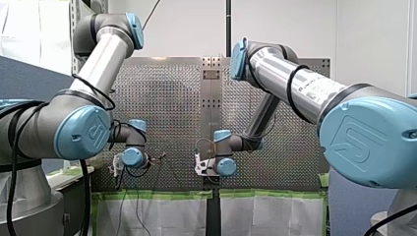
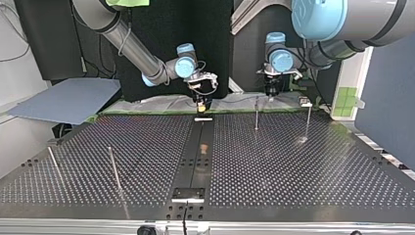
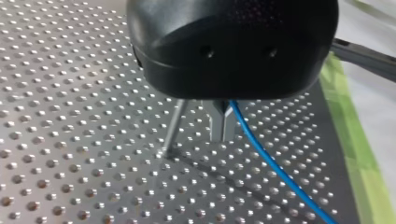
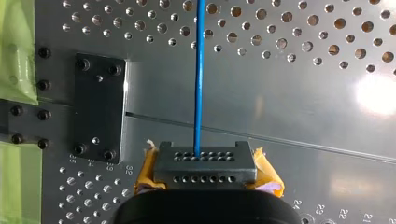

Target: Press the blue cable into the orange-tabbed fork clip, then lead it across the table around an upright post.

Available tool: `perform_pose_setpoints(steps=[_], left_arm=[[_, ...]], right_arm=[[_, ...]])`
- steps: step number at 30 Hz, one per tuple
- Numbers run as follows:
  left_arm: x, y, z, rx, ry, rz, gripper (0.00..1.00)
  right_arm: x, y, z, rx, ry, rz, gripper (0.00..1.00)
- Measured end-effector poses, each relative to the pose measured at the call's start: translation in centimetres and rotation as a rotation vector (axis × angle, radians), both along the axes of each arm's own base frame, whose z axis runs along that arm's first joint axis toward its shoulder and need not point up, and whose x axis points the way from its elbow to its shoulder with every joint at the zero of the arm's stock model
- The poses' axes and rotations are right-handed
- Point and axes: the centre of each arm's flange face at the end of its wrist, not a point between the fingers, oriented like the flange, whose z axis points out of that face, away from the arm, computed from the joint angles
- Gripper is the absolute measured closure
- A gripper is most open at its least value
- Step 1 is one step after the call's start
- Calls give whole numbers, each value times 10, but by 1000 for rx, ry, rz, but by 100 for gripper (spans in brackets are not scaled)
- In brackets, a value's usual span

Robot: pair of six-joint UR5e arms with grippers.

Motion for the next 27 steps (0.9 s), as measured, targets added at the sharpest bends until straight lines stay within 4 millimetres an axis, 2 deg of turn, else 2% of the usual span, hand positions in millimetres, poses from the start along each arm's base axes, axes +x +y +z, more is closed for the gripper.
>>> perform_pose_setpoints(steps=[16, 23, 27], left_arm=[[7, 5, 4, -43, -44, 5, 100], [4, 5, -10, -44, -26, 0, 100], [9, 8, -14, -64, -45, 0, 100]], right_arm=[[0, 0, 0, 5, 9, 0, 100], [-1, -2, 0, 3, 7, -4, 100], [-3, -4, 1, 1, 6, -7, 100]])
